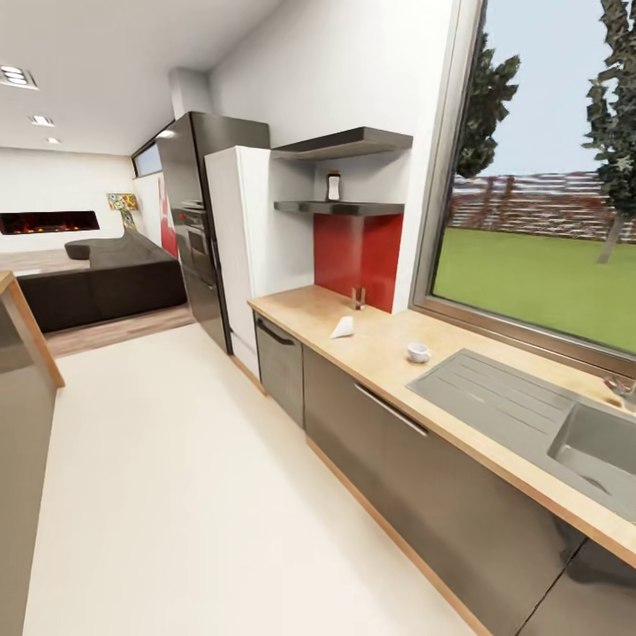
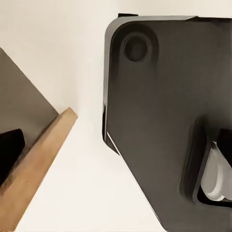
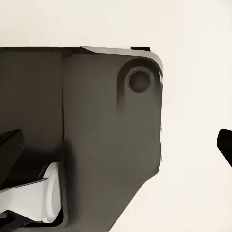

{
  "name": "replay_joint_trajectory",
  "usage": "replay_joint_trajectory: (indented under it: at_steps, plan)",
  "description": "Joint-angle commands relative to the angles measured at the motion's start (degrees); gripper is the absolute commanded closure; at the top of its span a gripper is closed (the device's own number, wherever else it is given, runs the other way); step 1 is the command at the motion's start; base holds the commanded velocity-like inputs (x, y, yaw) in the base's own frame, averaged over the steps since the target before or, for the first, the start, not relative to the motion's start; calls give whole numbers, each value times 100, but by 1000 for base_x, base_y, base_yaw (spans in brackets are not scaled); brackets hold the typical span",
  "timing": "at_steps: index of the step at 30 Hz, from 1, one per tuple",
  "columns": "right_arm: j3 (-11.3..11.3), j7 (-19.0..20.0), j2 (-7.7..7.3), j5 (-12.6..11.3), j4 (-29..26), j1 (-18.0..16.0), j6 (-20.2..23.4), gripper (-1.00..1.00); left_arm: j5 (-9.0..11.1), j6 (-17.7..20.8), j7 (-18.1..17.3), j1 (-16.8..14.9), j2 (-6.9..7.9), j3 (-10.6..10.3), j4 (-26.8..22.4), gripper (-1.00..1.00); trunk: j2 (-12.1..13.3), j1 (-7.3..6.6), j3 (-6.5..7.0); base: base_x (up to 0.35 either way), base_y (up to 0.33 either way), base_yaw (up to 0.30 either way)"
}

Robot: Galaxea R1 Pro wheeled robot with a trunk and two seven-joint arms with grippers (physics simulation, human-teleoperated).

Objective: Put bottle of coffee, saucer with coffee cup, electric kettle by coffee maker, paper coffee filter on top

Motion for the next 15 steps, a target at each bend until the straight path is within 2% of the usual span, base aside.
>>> replay_joint_trajectory:
  at_steps: [1, 15]
  plan:
    - [1, -2, 0, 1, 5, -5, -20, -100, 30, -2, 6, -1, 0, 0, 0, -100, -12, 6, -13, 295, 185, 0]
    - [1, -2, 0, 1, 5, -5, -20, -100, 44, -11, 6, 0, 2, -1, 0, -100, -12, 6, -13, 297, 182, 0]
